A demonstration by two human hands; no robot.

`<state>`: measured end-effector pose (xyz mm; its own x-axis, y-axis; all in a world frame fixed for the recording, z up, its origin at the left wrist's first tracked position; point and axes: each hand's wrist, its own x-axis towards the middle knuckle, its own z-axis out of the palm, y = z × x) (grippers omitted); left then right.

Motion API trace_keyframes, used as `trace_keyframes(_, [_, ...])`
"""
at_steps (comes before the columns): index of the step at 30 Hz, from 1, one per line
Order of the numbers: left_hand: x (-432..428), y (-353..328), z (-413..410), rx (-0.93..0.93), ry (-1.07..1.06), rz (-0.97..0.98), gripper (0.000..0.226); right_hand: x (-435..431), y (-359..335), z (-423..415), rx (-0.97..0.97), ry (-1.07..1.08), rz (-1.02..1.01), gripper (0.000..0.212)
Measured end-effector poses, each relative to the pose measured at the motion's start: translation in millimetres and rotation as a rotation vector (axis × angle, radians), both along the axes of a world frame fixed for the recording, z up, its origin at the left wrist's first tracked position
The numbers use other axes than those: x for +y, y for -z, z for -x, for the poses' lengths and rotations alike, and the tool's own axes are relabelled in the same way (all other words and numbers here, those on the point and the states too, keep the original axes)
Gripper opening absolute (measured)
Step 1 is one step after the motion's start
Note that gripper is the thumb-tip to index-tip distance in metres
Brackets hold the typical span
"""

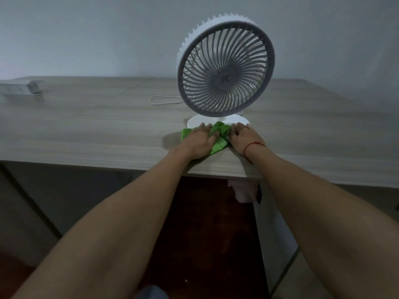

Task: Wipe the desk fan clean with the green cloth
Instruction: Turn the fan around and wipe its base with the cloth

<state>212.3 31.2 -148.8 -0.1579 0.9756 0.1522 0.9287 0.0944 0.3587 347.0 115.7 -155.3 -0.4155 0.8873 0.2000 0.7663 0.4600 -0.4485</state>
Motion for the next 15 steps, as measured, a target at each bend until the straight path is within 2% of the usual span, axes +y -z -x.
trace_keyframes(3, [7.3, 2.6, 4.2, -0.016, -0.023, 0.018, 0.060, -1.7, 2.2, 0.2, 0.013, -0.018, -0.004, 0.045])
trace_keyframes(10, [39.3, -11.0, 45.3, -0.086, -0.341, 0.057, 0.054, 0.3, 4.4, -2.3, 0.036, -0.026, -0.011, 0.044])
trace_keyframes(12, [43.4, -6.4, 50.4, -0.088, -0.333, 0.027, 0.053, 3.1, 4.9, -2.0, 0.041, -0.021, -0.015, 0.043])
trace_keyframes(15, [42.4, -1.5, 37.4, -0.059, -0.199, -0.028, 0.050, 5.5, 4.3, -1.6, 0.023, -0.022, -0.027, 0.043])
